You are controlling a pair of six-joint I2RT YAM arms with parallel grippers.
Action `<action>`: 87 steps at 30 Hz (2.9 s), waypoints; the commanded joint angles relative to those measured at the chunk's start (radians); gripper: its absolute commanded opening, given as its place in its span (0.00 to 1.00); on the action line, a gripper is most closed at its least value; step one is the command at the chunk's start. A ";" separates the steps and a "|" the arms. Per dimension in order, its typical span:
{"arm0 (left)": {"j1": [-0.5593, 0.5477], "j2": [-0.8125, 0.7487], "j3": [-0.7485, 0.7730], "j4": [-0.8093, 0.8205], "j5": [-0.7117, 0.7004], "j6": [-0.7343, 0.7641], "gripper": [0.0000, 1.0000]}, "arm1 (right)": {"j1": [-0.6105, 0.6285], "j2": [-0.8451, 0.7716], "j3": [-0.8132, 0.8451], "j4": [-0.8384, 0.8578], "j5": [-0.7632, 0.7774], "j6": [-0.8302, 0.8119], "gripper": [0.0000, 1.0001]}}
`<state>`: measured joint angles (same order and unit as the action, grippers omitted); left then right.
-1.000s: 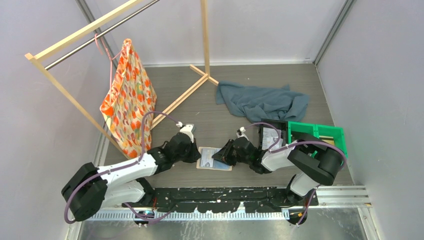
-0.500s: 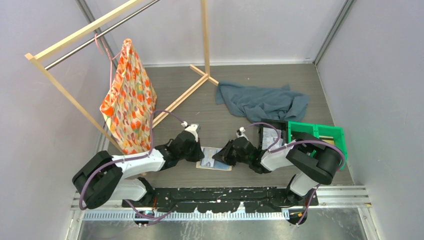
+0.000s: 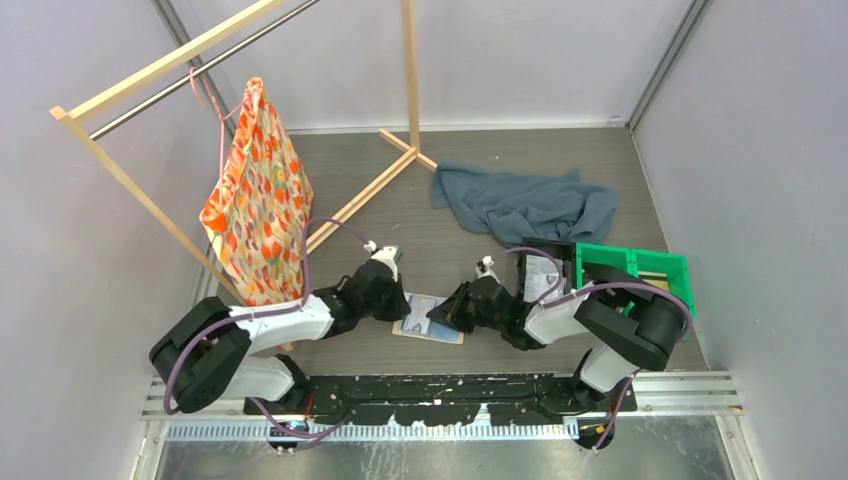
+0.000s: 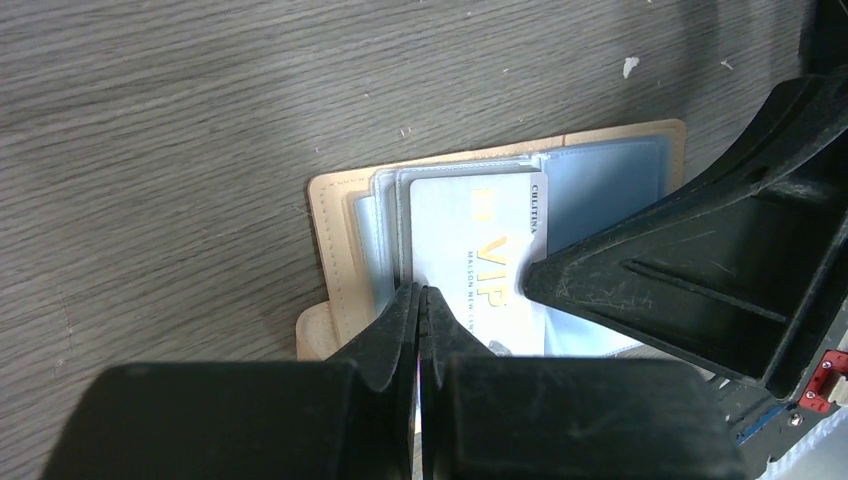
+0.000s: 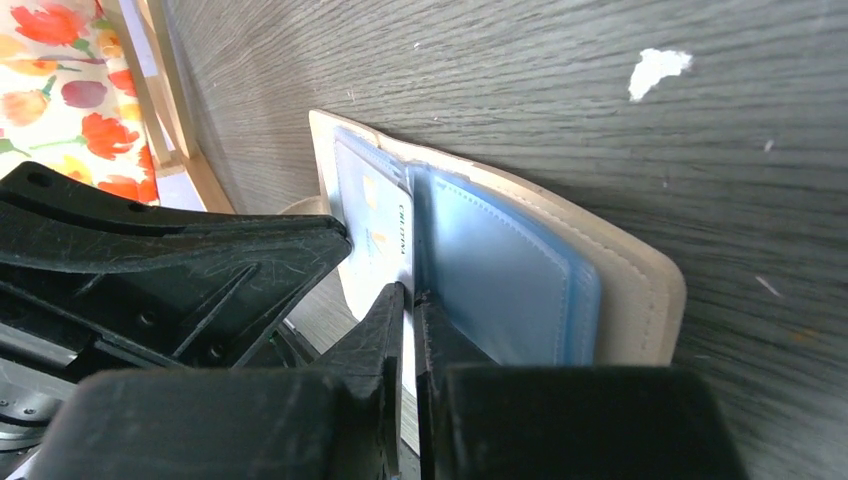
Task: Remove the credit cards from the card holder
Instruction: Remove the credit card from the card holder.
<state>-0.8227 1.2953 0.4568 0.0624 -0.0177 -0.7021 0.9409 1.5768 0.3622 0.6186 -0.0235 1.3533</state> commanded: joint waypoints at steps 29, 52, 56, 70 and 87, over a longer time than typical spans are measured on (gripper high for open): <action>-0.007 0.060 -0.014 -0.059 -0.030 0.001 0.01 | -0.026 -0.185 -0.153 0.011 0.049 -0.015 0.01; -0.007 0.000 -0.006 0.042 0.168 -0.018 0.00 | -0.057 -0.117 -0.102 0.046 -0.033 -0.015 0.24; -0.007 0.054 -0.009 0.075 0.163 -0.020 0.01 | -0.057 -0.093 -0.092 0.065 -0.042 -0.013 0.24; -0.007 0.123 -0.005 0.043 0.122 -0.027 0.01 | -0.057 -0.103 -0.127 0.082 -0.010 0.009 0.00; -0.007 0.180 -0.018 0.067 0.110 -0.036 0.01 | -0.102 -0.176 -0.210 0.071 -0.029 -0.011 0.01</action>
<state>-0.8265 1.4185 0.4644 0.2367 0.1596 -0.7597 0.8513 1.4345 0.1757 0.7025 -0.0513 1.3609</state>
